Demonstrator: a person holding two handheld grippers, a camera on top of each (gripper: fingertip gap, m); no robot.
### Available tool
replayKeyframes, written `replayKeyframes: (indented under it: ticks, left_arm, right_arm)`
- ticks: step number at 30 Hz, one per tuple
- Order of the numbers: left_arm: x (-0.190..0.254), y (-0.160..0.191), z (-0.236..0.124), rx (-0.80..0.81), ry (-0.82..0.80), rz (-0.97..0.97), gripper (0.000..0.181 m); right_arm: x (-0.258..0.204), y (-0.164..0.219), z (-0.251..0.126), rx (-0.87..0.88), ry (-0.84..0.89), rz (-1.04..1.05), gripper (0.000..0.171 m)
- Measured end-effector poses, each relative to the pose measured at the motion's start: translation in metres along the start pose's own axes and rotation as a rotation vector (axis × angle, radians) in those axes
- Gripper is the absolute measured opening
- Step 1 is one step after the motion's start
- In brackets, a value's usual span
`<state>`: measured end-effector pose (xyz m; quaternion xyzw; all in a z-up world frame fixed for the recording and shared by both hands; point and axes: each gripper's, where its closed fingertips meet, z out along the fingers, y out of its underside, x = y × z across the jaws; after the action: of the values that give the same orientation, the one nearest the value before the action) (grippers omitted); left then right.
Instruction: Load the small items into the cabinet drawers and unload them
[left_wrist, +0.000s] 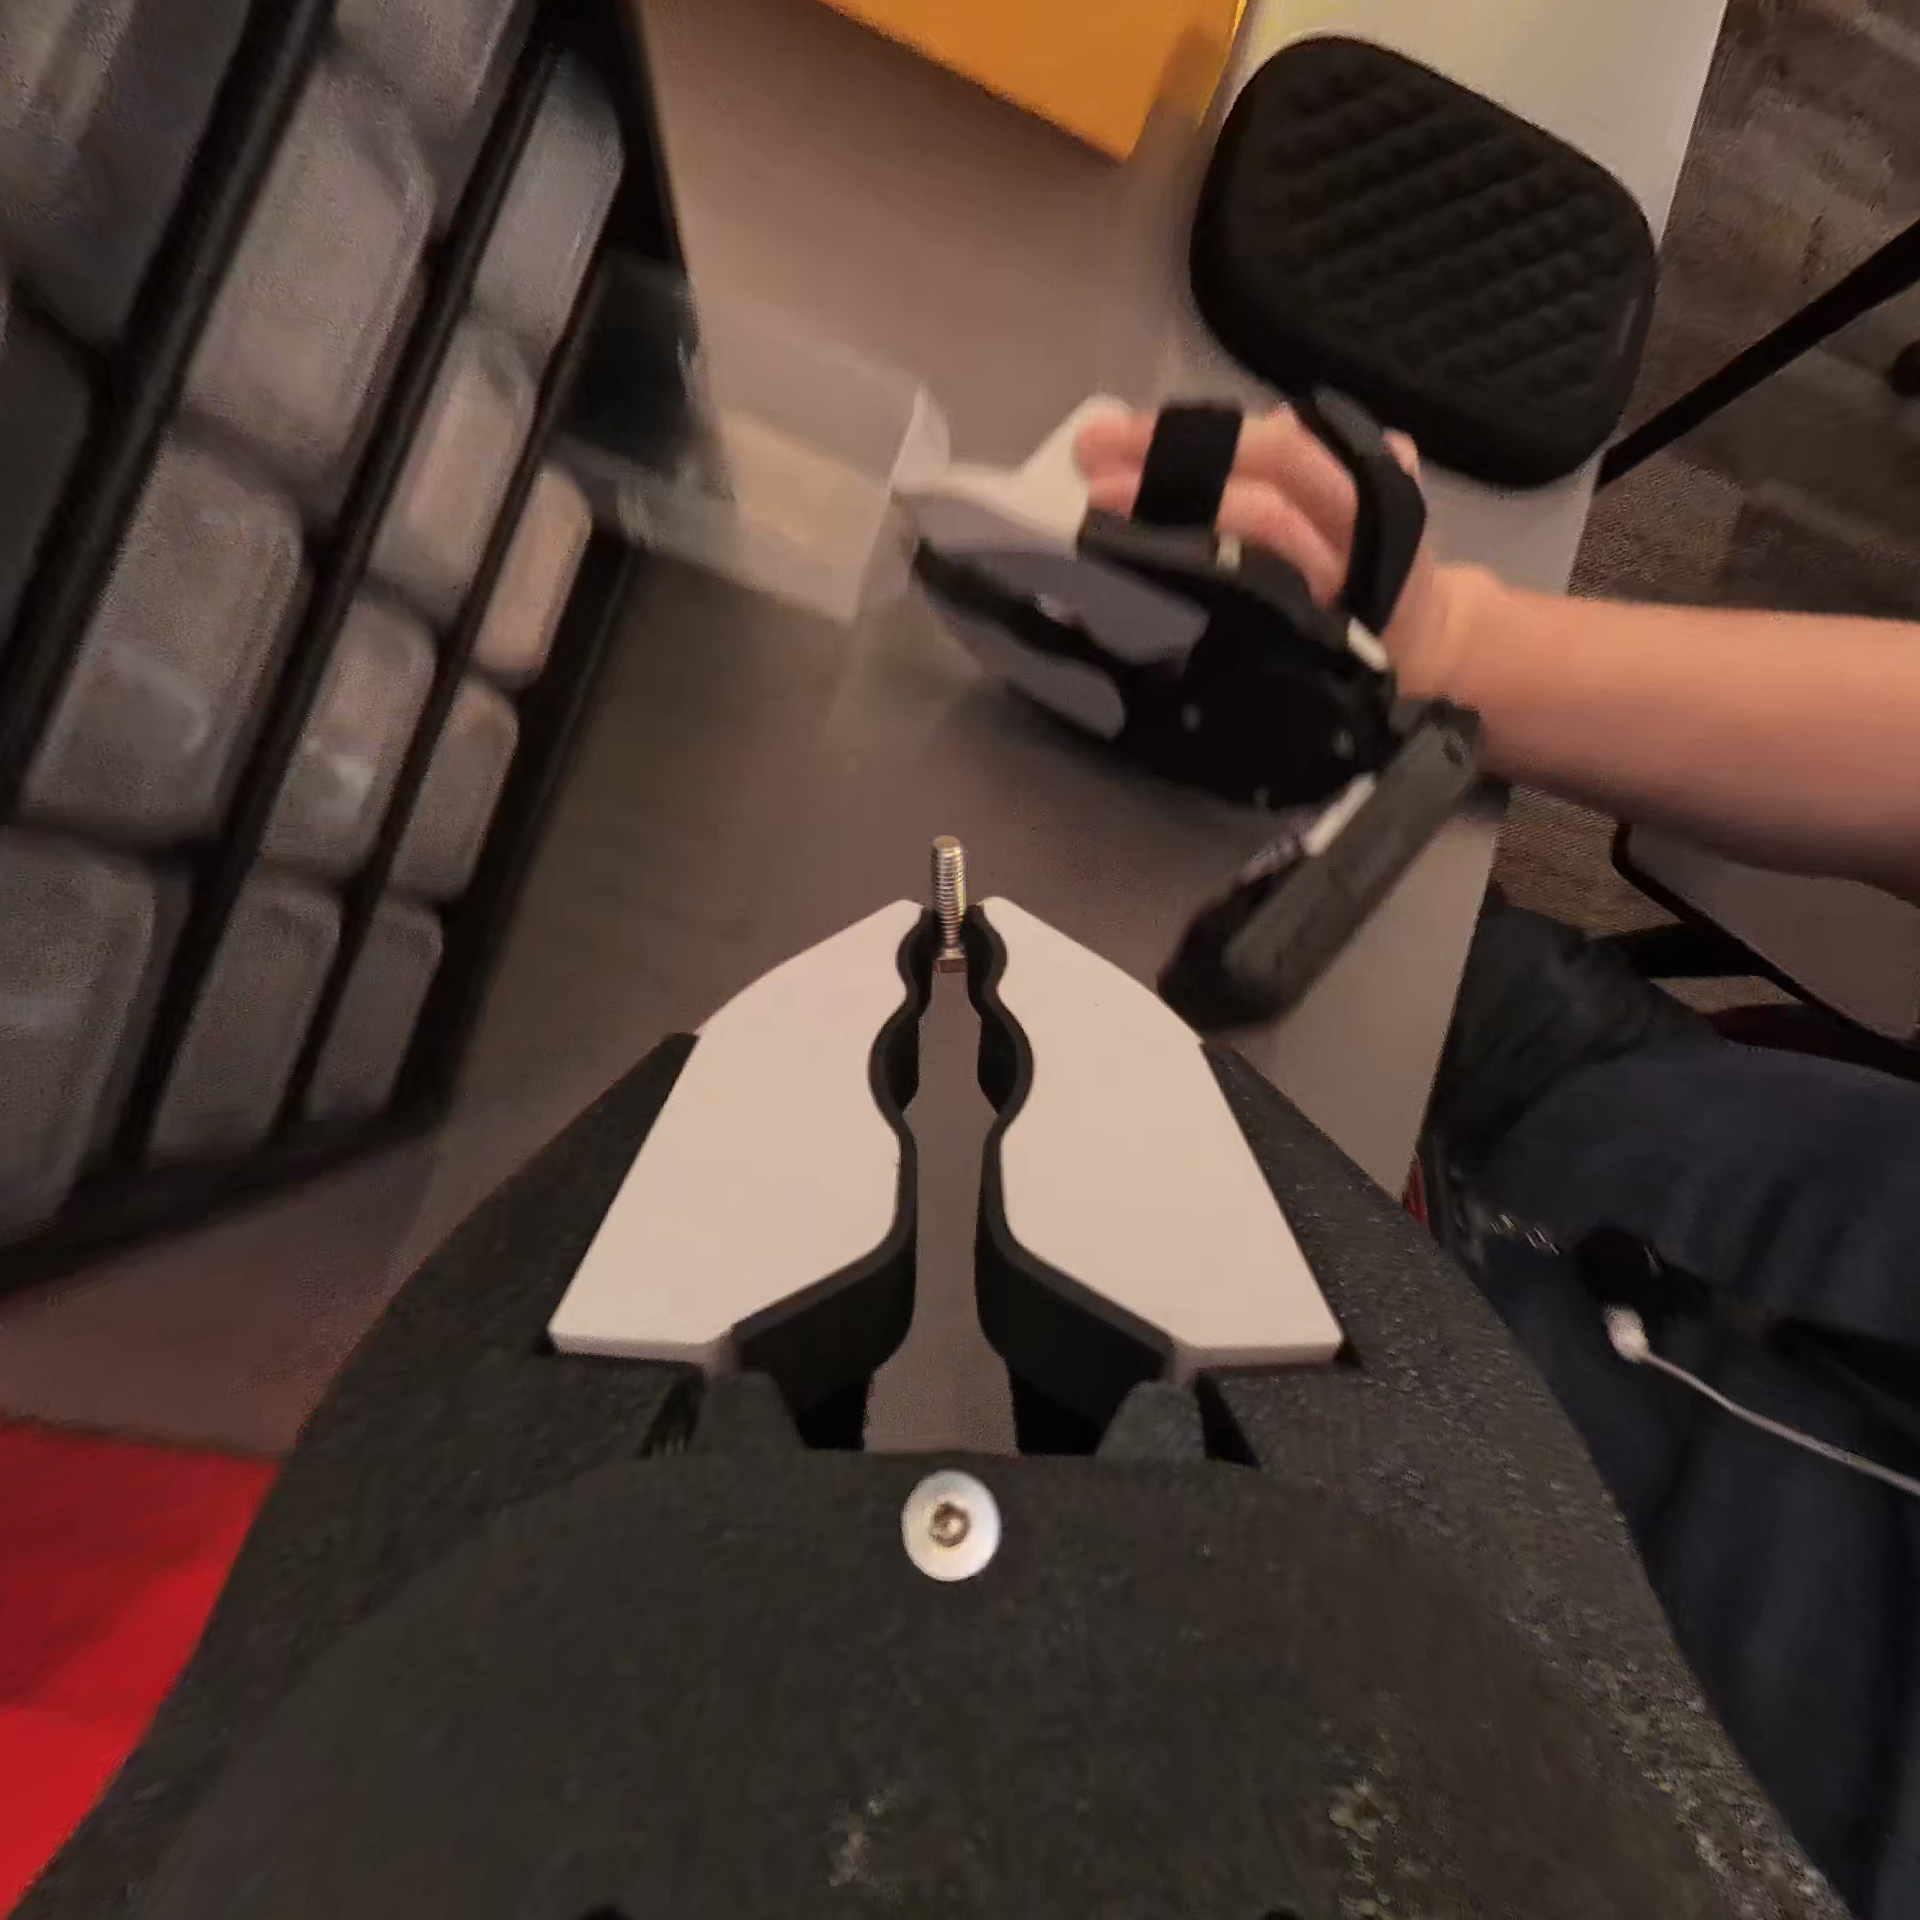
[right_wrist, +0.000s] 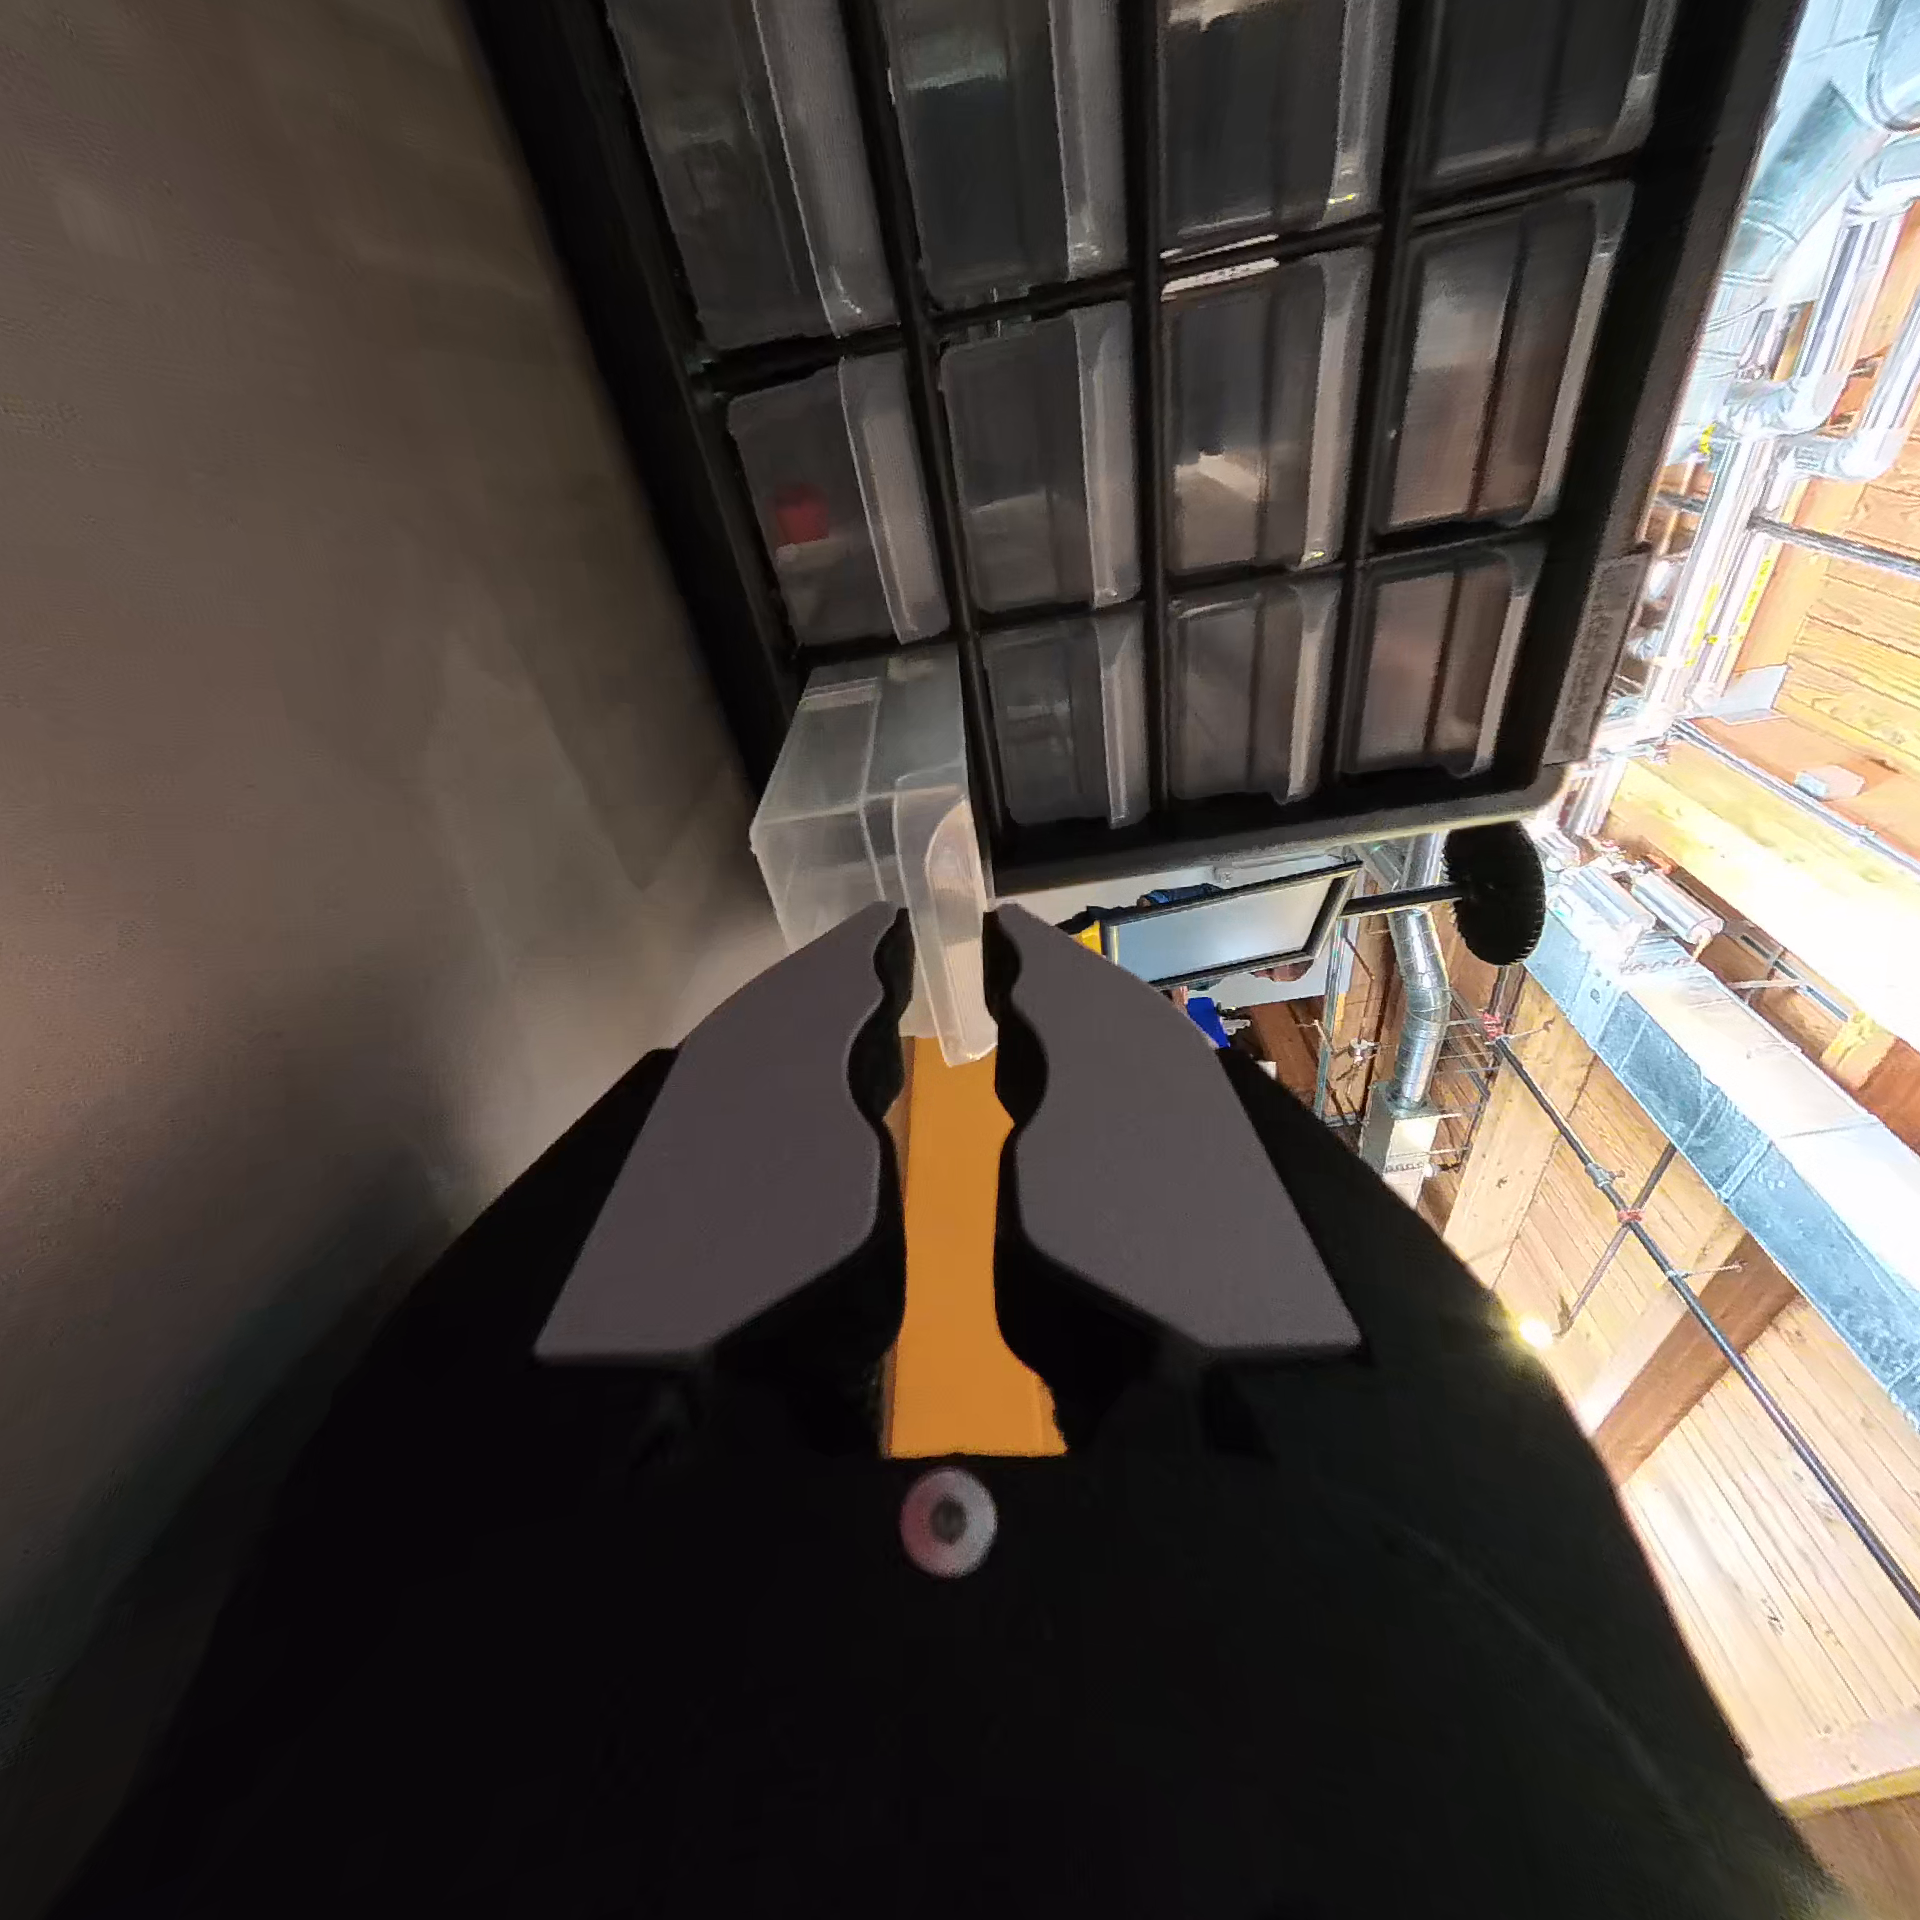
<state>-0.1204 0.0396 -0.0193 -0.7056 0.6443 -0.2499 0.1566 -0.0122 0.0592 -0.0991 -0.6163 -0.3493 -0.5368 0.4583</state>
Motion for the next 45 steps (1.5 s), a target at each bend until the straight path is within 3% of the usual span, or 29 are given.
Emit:
replayKeyframes:
  ticks: [5, 11, 25, 30, 36, 41, 45]
  left_arm:
    - [-0.009, -0.053, 0.062, -0.141, -0.119, 0.169, 0.006]
    - [-0.023, -0.058, 0.124, -0.365, -0.158, 0.246, 0.005]
    - [-0.05, -0.033, 0.153, -0.619, -0.203, 0.255, 0.005]
    - [-0.051, -0.037, 0.147, -0.592, -0.21, 0.257, 0.021]
    - [-0.035, -0.05, 0.09, -0.294, -0.206, 0.144, 0.02]
    - [-0.024, 0.0, 0.038, -0.155, -0.169, 0.009, 0.017]
    - [-0.023, 0.048, 0.018, -0.096, -0.166, -0.092, 0.015]
  right_arm:
    - [-0.001, -0.001, -0.011, 0.006, -0.006, 0.009, 0.013]
    - [-0.002, -0.004, -0.015, 0.03, -0.011, 0.005, 0.013]
    - [-0.005, -0.004, -0.015, 0.038, -0.051, 0.032, 0.014]
    - [-0.008, -0.002, -0.014, 0.029, -0.062, 0.032, 0.015]
    - [-0.009, 0.001, -0.009, 0.015, -0.07, 0.047, 0.015]
    - [-0.007, -0.002, 0.005, 0.011, -0.058, 0.082, 0.016]
    - [-0.008, -0.002, 0.019, -0.004, -0.036, 0.083, 0.018]
